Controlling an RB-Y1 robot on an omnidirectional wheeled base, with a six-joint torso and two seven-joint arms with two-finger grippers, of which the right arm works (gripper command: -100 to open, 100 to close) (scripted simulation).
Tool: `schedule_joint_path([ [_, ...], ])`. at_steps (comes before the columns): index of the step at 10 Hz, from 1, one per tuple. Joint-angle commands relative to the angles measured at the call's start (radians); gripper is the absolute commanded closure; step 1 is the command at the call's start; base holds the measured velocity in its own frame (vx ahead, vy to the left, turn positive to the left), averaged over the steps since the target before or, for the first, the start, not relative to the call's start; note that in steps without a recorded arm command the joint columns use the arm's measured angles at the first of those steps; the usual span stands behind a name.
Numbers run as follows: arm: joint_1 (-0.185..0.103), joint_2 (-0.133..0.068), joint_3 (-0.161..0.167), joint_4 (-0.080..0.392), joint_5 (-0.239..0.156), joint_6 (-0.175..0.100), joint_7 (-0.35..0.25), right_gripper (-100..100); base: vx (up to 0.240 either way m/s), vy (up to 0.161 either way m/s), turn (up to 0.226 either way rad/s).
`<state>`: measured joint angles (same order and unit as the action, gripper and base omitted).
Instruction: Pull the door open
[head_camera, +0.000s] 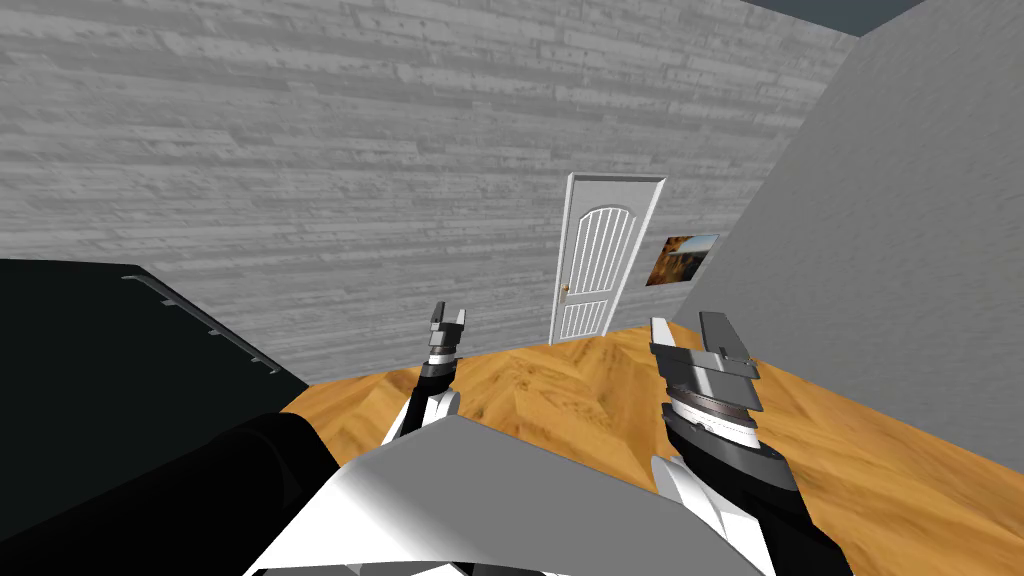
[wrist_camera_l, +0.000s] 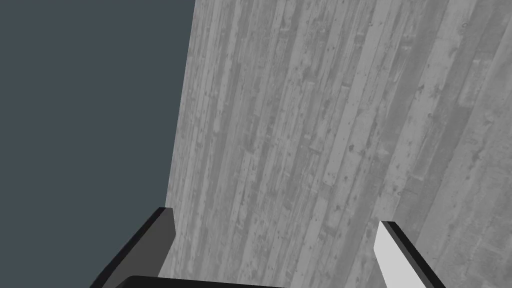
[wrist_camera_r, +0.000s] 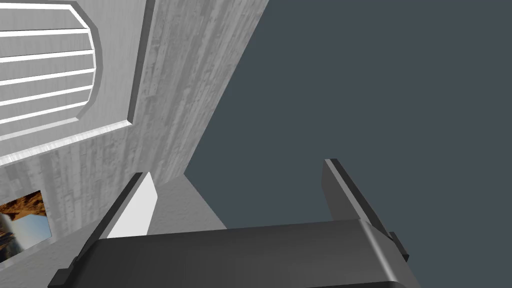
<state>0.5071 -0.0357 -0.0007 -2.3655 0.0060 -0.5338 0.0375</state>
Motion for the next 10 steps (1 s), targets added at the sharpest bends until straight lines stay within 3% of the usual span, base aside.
schedule_joint_path([
  [1, -0.014, -0.01, -0.002, 0.031, 0.012, -0.005, 0.013, -100, 0.059, 0.0, 0.022],
  [9, -0.089, -0.055, -0.014, 0.193, 0.074, -0.029, 0.08, -100, 0.1, -0.018, 0.011],
  [10, -0.106, -0.064, -0.017, 0.23, 0.089, -0.035, 0.096, -100, 0.104, -0.028, 0.019],
])
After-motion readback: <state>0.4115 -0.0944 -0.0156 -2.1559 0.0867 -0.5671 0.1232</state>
